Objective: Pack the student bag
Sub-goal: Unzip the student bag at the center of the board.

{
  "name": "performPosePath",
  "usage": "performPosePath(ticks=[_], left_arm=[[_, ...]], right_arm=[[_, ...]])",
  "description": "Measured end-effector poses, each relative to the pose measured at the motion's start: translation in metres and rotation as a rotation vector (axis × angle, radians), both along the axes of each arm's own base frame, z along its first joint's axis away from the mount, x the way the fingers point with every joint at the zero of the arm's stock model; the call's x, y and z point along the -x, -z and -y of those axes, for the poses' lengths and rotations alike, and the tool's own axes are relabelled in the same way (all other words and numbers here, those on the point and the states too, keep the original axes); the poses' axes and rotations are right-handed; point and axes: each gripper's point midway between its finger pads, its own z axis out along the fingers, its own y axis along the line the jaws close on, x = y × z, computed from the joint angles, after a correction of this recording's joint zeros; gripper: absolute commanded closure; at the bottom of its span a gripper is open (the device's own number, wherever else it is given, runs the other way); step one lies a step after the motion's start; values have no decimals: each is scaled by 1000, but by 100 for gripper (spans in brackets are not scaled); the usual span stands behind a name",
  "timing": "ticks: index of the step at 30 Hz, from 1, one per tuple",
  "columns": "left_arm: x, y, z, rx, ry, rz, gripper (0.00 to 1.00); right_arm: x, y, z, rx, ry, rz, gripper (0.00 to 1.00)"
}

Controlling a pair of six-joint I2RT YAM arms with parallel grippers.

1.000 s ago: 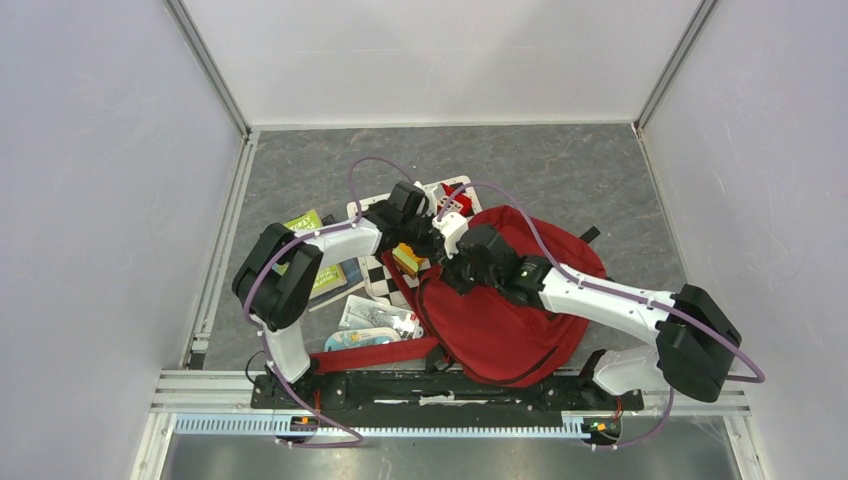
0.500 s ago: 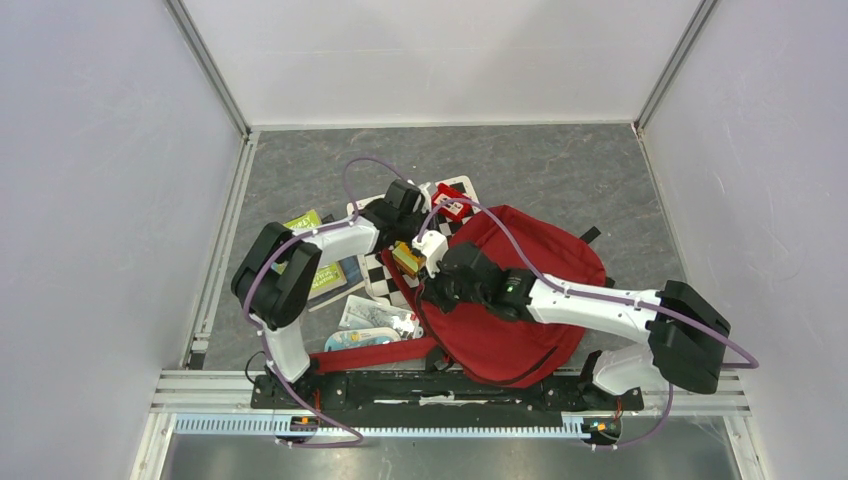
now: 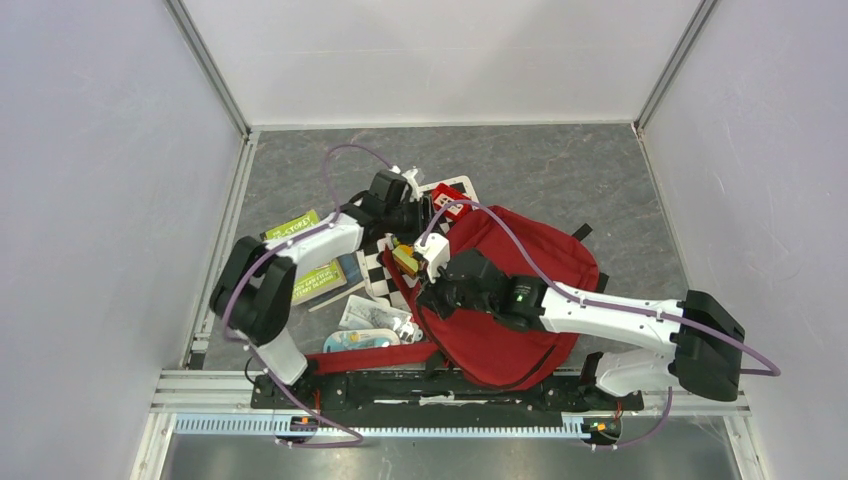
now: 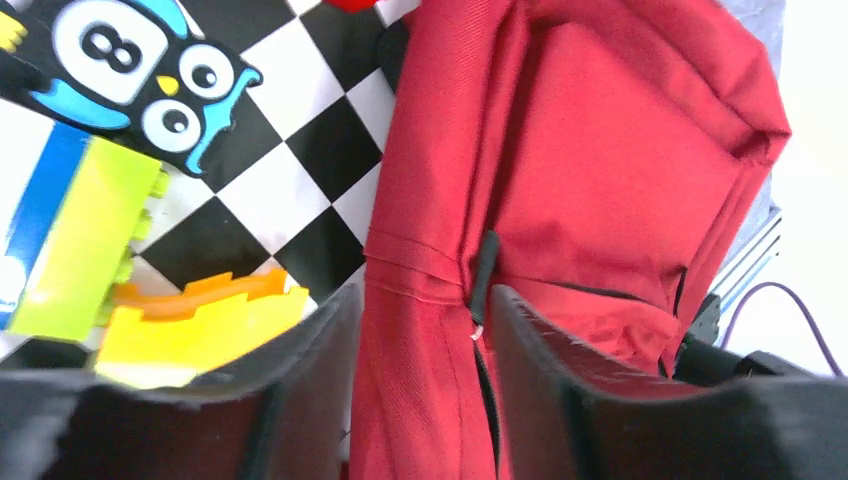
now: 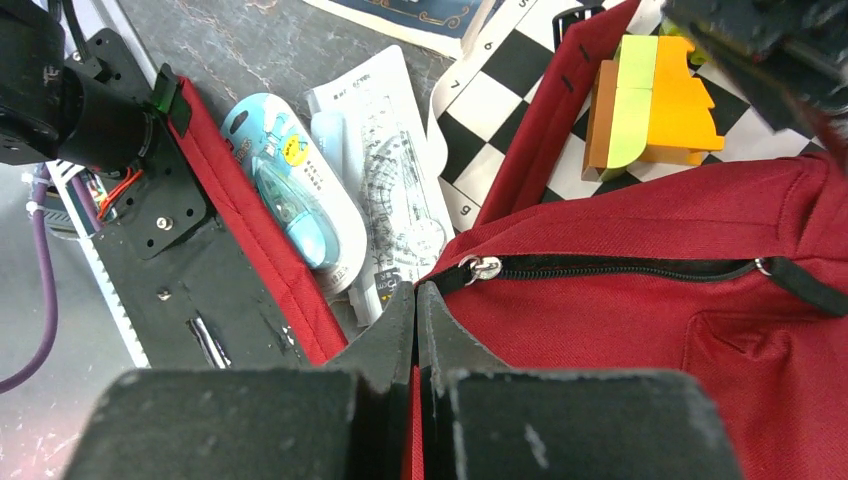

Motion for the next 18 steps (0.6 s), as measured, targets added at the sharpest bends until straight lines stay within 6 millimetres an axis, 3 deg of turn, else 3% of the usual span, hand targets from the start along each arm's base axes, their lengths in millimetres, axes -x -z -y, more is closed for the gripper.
performPosePath(ticks=[4, 8, 16, 18], left_arm=[[0, -37, -13, 3, -17, 99, 16], [21, -61, -29, 9, -11, 153, 10], [84, -38, -61, -47, 42, 45, 5], [95, -34, -63, -43, 59, 15, 12]], right_arm=[[1, -5, 0, -9, 4, 12, 100], [0, -5, 1, -7, 8, 14, 100], [-1, -4, 1, -3, 11, 20, 100], [-1, -3, 1, 0, 8, 17, 100]])
